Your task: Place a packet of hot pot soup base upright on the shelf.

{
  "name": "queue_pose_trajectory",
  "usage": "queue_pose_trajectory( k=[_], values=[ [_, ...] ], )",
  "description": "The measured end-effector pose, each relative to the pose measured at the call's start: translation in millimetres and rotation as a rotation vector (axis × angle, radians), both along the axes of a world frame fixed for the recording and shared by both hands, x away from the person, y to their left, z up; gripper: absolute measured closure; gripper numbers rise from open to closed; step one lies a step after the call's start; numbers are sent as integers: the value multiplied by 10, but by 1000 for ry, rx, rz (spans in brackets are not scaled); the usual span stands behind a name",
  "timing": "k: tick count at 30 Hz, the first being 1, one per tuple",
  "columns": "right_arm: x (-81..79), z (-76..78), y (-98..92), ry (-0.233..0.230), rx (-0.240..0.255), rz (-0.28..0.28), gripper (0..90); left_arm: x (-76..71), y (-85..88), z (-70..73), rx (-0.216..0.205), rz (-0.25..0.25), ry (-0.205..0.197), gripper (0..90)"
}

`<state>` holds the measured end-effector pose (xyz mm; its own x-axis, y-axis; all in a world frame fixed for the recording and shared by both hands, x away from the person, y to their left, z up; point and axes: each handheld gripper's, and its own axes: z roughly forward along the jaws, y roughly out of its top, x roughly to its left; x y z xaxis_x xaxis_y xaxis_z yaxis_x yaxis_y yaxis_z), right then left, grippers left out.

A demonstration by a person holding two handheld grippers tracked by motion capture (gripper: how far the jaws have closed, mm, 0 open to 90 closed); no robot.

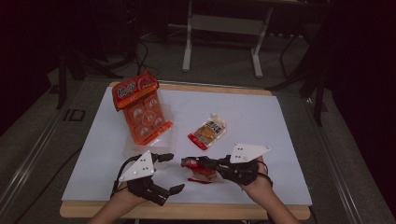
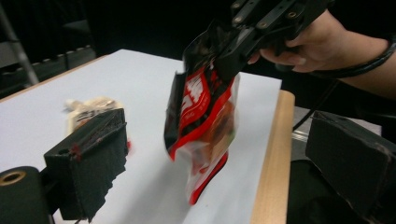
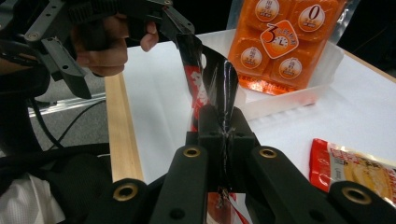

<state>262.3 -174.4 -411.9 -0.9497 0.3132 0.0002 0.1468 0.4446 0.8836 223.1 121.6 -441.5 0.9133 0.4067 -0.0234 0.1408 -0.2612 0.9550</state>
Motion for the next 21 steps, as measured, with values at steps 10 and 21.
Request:
queue_pose_trajectory(
  k=[10, 21],
  values=[
    [-44, -11, 42, 2, 2, 25, 881, 71, -80, 32, 11, -9, -5, 230],
    [-53, -12, 52, 8, 9, 35, 881, 135, -115, 27, 33, -7, -11, 667]
  ],
)
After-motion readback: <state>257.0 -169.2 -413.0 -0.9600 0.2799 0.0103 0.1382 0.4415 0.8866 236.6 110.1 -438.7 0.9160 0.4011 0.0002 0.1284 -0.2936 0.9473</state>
